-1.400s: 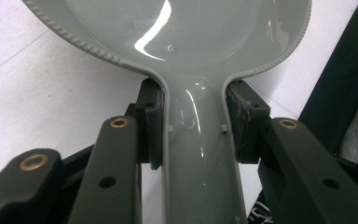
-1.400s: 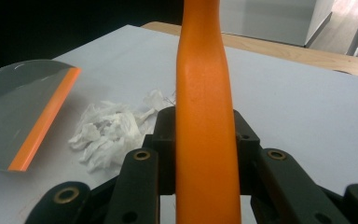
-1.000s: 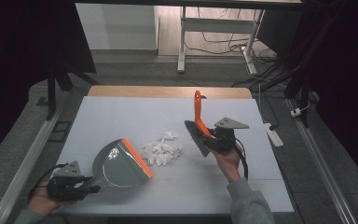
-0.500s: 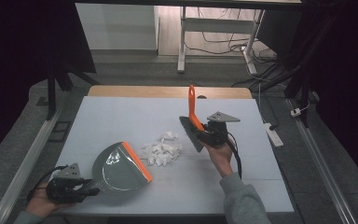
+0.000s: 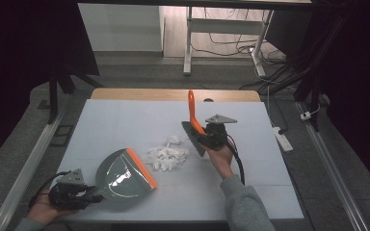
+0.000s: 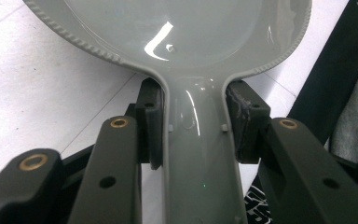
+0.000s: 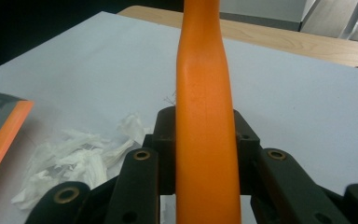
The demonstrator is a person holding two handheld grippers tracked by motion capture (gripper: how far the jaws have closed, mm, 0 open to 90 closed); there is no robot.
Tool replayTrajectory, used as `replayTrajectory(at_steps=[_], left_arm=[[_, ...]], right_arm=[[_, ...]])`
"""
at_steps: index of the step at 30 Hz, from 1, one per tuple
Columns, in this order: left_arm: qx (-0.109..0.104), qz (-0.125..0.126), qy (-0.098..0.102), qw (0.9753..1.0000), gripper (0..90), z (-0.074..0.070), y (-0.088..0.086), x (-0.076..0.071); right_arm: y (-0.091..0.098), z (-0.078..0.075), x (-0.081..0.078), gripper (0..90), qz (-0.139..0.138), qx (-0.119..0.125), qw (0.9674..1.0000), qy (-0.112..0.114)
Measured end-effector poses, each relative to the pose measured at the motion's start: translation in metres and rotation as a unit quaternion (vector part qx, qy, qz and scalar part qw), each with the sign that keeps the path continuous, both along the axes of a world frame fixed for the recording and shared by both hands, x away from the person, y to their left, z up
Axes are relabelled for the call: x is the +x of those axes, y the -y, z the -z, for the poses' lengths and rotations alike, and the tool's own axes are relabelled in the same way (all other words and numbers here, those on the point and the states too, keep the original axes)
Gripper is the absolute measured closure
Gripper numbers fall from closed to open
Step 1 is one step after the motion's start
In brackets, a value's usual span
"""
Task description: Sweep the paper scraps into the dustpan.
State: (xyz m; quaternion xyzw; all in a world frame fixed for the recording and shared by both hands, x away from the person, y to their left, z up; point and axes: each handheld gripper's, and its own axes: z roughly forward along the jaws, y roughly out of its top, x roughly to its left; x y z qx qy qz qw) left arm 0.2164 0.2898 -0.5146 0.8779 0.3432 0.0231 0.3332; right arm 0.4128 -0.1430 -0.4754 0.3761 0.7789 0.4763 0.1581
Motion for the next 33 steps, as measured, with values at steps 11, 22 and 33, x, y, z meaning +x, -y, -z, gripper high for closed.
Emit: replayTrajectory(at_steps=[11, 22, 33], left_arm=[[-0.004, 0.005, -0.010, 0.9999, 61.7, 0.004, 0.002, 0.003], [-0.005, 0.007, -0.019, 0.9998, 61.6, 0.007, 0.006, 0.007], [-0.008, -0.007, -0.036, 0.9993, 61.7, 0.010, 0.008, 0.013]], right_arm=[[-0.011, 0.005, 0.013, 70.6, 0.009, -0.020, 0.9997, -0.009], [-0.014, 0.014, 0.022, 70.7, 0.020, -0.024, 0.9992, -0.023], [-0.033, 0.020, 0.029, 70.9, 0.013, -0.040, 0.9984, -0.039]])
